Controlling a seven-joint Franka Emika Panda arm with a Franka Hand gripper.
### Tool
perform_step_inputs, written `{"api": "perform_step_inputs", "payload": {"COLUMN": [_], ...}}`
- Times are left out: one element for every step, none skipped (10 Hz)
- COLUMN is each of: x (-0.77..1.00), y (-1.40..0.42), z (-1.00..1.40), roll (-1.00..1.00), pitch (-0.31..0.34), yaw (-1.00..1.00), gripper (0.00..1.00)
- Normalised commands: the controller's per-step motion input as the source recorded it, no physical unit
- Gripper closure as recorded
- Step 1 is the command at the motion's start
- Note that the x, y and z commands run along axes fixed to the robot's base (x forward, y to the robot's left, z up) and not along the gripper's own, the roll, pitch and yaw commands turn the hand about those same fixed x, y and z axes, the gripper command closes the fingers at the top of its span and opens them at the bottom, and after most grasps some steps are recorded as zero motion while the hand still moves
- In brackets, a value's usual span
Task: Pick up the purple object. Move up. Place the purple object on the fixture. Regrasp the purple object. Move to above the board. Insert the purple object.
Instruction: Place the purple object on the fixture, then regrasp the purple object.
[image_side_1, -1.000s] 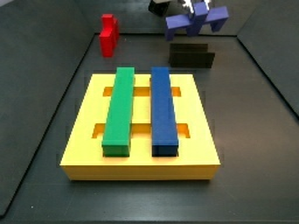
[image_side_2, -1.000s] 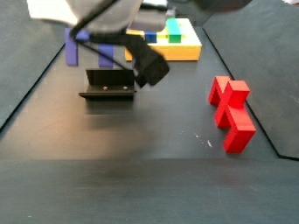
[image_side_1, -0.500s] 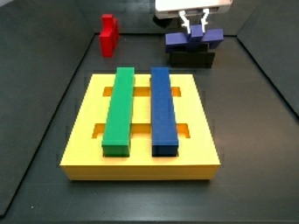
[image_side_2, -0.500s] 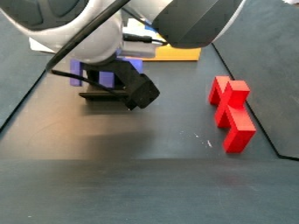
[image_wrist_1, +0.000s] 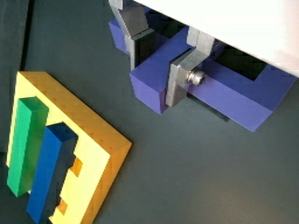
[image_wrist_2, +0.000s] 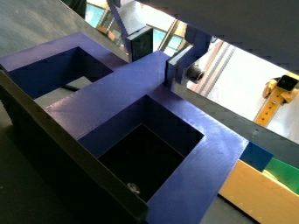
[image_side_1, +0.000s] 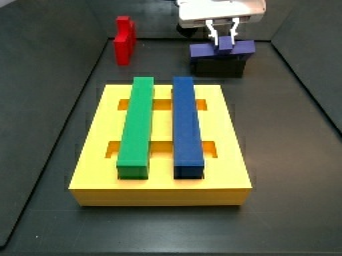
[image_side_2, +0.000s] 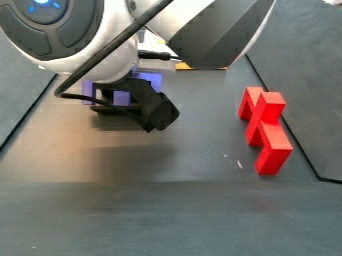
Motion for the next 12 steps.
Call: {"api": "perform_step_inputs", "payload": {"x": [0.0,0.0,0.0,-0.01,0.0,0.0,0.0,-0.05,-0.05,-0.04,-0.01,-0.03], "y": [0.0,0.0,-0.03,-0.11,-0.12,-0.12,-0.12,-0.19,-0.21,-0.19,-0.15,-0.11], "z": [0.0,0.0,0.28,0.17,0.15,0.15,0.12,0.25,0.3,0.24,0.1,0.0], "roll": [0.0,0.0,1.0,1.0,1.0,1.0,1.0,1.0,1.0,1.0,1.0,1.0], "pitch": [0.0,0.0,-0.003,-0.051,-0.043,-0.043,-0.037,-0.037,-0.057,-0.031,0.0,0.0], "yaw": [0.0,0.0,0.18,0.28,0.33,0.34,0.34,0.33,0.33,0.32,0.31,0.29], "gripper": [1.0,0.0,0.0,0.0,0.0,0.0,0.0,0.0,0.0,0.0,0.0,0.0]}}
